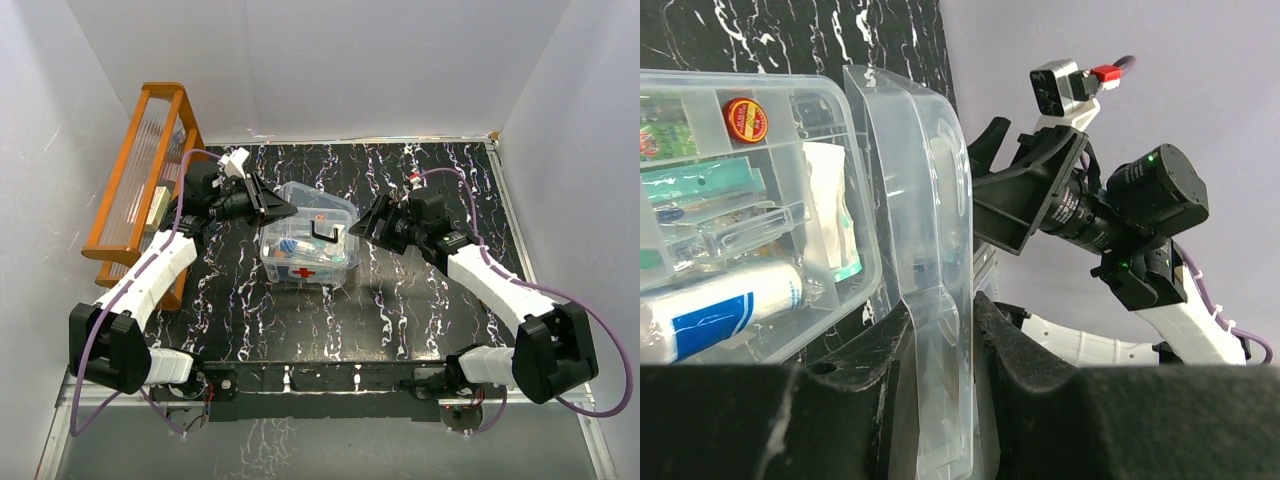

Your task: Organize the medicine kit

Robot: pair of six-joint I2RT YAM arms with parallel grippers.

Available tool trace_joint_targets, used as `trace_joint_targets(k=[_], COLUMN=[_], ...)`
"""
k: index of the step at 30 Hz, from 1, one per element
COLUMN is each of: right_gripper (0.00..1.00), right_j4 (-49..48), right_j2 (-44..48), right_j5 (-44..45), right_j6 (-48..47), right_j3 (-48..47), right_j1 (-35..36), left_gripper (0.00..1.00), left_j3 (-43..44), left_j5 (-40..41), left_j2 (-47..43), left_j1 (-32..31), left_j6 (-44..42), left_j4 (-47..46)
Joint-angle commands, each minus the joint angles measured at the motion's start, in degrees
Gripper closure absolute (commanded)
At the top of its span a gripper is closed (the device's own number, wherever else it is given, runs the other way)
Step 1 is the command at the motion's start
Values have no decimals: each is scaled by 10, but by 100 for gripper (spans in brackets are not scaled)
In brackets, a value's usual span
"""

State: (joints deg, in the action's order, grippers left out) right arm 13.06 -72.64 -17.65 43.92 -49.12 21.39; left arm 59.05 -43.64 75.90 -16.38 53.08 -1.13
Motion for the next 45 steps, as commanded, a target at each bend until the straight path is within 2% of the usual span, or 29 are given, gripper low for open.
trace_joint_targets(k=[1, 6, 9, 13, 20, 30, 36, 39, 42, 45], right_gripper=[20, 16, 15, 15, 14, 12, 9, 9, 10, 10], right_j4=[-48, -151, -204, -228, -232, -198, -154, -185, -215, -230], right_j2=[27, 5, -2, -15, -43, -35, -3, -5, -34, -37], right_j5=[4, -79, -80, -90, -107, -96, -9, -38, -111, -134], right_j6=[5, 68, 104, 111, 128, 132, 137, 150, 175, 195], right_j3=[13, 53, 73, 73, 77, 99, 101, 108, 108, 119], right_j1=[0, 0, 1, 3, 9, 18, 19, 19, 19, 20], left_gripper=[79, 78, 78, 78, 76, 75, 75, 75, 75, 74], left_j3=[14, 10, 2, -4, -11, -19, -17, -21, -24, -25], left_j5=[4, 8, 13, 16, 27, 29, 41, 42, 41, 41], left_j2=[-10, -9, -8, -5, 2, 7, 5, 5, 7, 7], left_j1=[17, 24, 28, 31, 41, 53, 60, 63, 64, 65], left_j6=[-12, -11, -7, -6, -15, -25, -46, -53, -54, -53], left_j4=[12, 29, 37, 45, 68, 80, 106, 112, 113, 111])
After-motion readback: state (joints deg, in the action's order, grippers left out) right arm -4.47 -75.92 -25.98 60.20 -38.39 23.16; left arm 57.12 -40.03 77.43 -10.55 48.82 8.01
